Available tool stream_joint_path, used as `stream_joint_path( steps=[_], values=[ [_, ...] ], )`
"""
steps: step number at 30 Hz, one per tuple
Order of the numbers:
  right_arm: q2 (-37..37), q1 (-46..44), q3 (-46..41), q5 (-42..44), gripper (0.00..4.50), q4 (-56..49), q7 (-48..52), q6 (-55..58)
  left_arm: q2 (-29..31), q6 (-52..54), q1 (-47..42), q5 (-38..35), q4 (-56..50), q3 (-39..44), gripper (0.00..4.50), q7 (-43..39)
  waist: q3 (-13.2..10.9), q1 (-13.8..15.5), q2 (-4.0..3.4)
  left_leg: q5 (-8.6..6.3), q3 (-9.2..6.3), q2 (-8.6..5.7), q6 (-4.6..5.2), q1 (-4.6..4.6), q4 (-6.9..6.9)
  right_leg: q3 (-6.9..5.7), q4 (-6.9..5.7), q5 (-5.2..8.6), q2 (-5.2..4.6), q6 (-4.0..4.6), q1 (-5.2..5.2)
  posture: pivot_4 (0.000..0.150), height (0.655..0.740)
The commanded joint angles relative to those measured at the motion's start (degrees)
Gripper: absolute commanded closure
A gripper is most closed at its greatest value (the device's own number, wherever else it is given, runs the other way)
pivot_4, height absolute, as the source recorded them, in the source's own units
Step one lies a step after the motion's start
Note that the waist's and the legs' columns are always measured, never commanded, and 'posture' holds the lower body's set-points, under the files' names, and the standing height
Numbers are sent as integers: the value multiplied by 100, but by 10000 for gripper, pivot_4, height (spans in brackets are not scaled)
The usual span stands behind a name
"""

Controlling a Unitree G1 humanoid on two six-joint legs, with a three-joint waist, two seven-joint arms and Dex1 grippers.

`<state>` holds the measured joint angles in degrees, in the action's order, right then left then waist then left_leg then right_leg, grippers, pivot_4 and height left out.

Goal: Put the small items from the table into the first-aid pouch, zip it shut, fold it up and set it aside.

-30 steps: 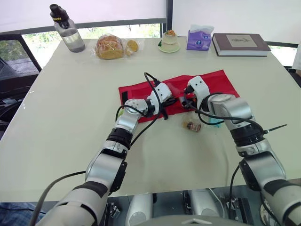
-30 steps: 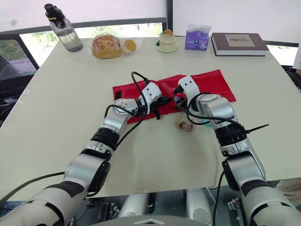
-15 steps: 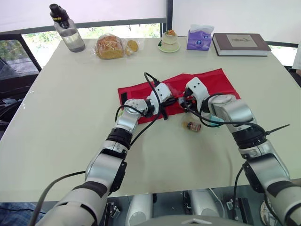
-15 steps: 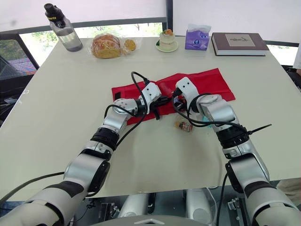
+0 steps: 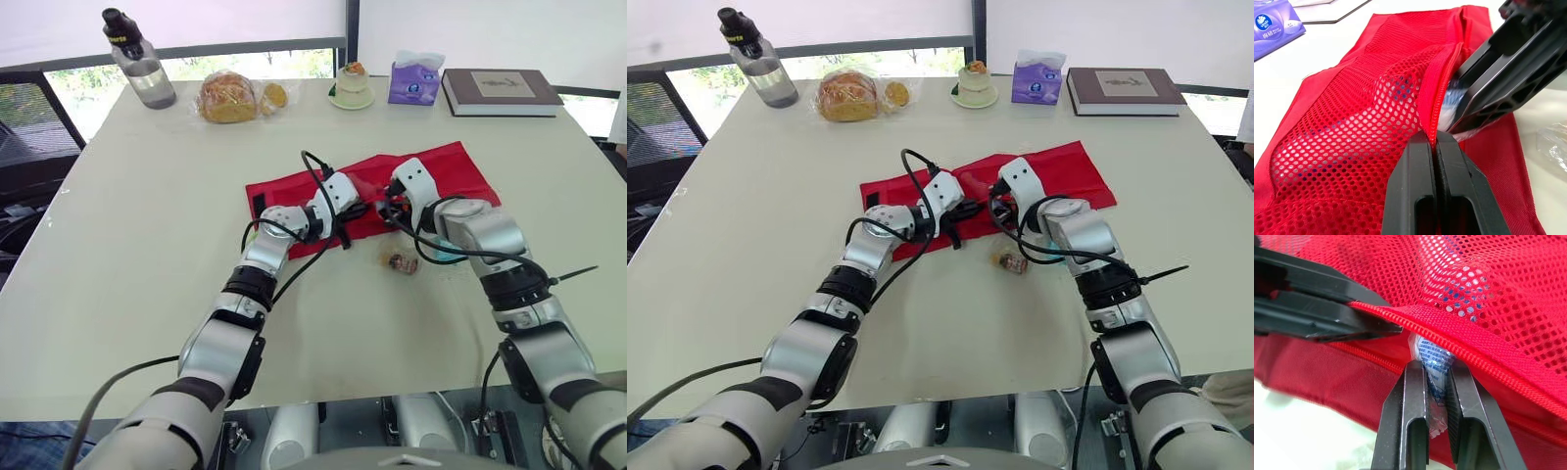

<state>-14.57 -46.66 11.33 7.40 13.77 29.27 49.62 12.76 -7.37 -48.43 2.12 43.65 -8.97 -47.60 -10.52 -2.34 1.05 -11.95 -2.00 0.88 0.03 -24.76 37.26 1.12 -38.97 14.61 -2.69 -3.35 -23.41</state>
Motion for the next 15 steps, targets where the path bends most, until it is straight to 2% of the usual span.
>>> stream_joint_path(
  steps=[1, 8, 15],
  values=[
    [191, -250, -82, 16, 44940, 20, -18, -376, -93, -127, -2, -30, -78, -76, 45000, -84, 0, -3, 0, 0, 1, 0, 0, 0, 0, 1, 0, 0, 0, 0, 0, 1500, 7400],
    [31, -119, 323, 49, 44940, -343, 724, -505, -100, -135, 7, -34, -52, -73, 45000, -81, 0, 4, 0, 0, 1, 0, 0, -1, 0, 1, 2, 0, 0, 0, 0, 1500, 7400],
    [-519, 148, 592, 26, 44940, -954, 1200, -403, -57, -175, -22, -33, 22, -26, 45000, -82, 0, 11, 0, 0, 1, 0, 0, -2, -3, 0, 3, 0, 0, 0, -1, 1500, 7400]
  ],
)
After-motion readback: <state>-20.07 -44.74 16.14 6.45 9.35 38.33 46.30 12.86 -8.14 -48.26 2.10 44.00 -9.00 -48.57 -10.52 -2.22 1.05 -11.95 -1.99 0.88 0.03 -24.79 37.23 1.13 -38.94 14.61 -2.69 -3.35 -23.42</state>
